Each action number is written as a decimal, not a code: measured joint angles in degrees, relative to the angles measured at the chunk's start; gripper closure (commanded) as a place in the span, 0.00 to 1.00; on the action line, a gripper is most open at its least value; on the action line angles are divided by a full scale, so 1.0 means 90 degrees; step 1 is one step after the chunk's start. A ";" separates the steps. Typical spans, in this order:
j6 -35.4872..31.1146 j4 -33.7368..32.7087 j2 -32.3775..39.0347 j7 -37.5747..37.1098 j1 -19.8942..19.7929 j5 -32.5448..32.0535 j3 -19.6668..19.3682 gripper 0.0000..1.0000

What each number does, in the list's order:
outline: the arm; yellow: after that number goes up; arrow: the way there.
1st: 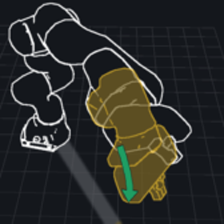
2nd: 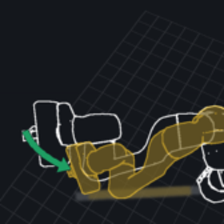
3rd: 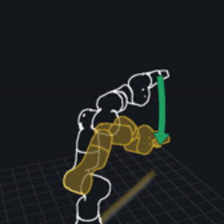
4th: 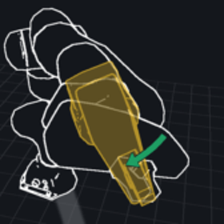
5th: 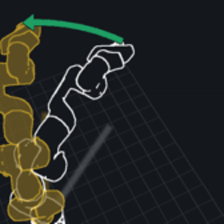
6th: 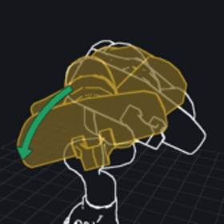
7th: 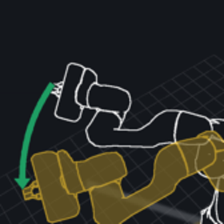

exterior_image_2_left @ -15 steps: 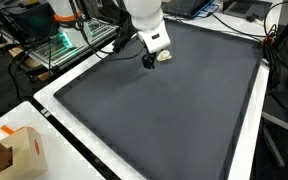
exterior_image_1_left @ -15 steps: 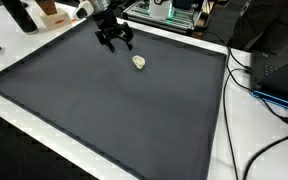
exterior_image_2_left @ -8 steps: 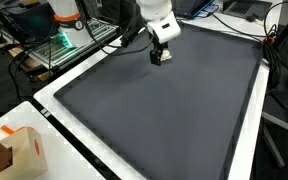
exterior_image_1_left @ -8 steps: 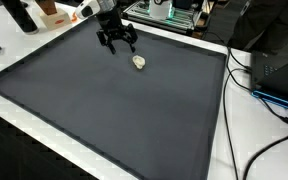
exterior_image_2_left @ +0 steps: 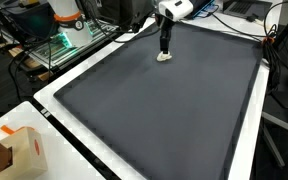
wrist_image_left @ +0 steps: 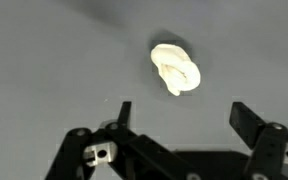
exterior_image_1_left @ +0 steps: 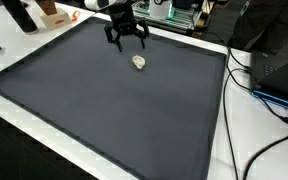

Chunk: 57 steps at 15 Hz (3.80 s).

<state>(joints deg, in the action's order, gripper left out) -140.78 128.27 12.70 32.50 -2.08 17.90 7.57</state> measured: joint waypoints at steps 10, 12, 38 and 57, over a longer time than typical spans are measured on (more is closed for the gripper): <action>0.0043 0.0283 -0.0752 0.0564 0.0365 -0.0408 0.0159 0.00; 0.0048 0.0313 -0.0858 0.0580 0.0411 -0.0628 0.0157 0.00; -0.0801 0.0333 0.0497 0.0423 0.0570 -0.1632 0.0118 0.60; -0.1126 0.0213 0.0690 -0.0322 0.0569 -0.2382 0.0038 0.64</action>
<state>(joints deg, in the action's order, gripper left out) -150.91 130.19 18.91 29.61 3.03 -3.54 7.92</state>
